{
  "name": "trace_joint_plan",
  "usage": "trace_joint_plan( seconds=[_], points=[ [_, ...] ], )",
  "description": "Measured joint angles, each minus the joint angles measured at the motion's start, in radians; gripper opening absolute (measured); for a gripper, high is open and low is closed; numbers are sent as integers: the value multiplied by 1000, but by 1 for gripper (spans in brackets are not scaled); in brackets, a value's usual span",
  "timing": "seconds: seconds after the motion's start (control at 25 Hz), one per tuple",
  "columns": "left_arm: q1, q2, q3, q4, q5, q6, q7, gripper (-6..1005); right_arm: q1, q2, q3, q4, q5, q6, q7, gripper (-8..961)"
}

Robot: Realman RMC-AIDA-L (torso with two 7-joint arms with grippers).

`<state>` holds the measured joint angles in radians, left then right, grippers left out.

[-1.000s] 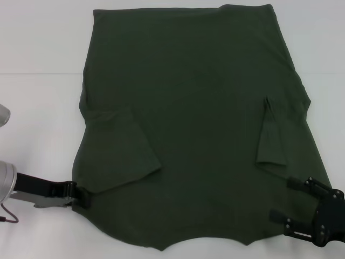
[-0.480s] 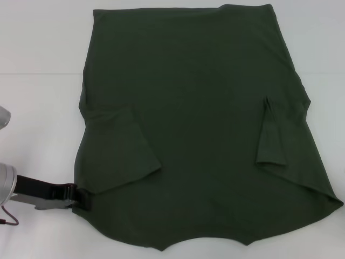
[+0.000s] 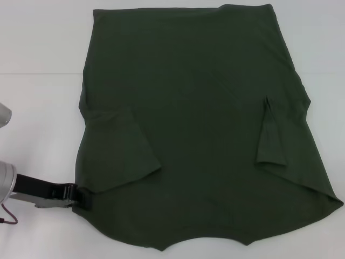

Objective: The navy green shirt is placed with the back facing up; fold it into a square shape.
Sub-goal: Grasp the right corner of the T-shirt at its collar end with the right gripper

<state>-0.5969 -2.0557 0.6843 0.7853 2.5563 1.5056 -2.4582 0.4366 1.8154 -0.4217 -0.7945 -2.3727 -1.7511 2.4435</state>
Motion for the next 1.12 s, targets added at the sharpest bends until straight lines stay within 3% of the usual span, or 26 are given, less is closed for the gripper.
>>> trace_joint_plan(
  seconds=[0.36,0.64,1.12],
  points=[
    [-5,8,0,2,-2,3,27,41,190,23,-46,-3,-279,34,94,945],
    [0,12,0,2,-23,13,27,41,203,40,-130,27,-288,110,97,945],
    [-4,13,0,2,-25,14,26,41,199,85,-161,68,-290,192,43,935]
  ],
)
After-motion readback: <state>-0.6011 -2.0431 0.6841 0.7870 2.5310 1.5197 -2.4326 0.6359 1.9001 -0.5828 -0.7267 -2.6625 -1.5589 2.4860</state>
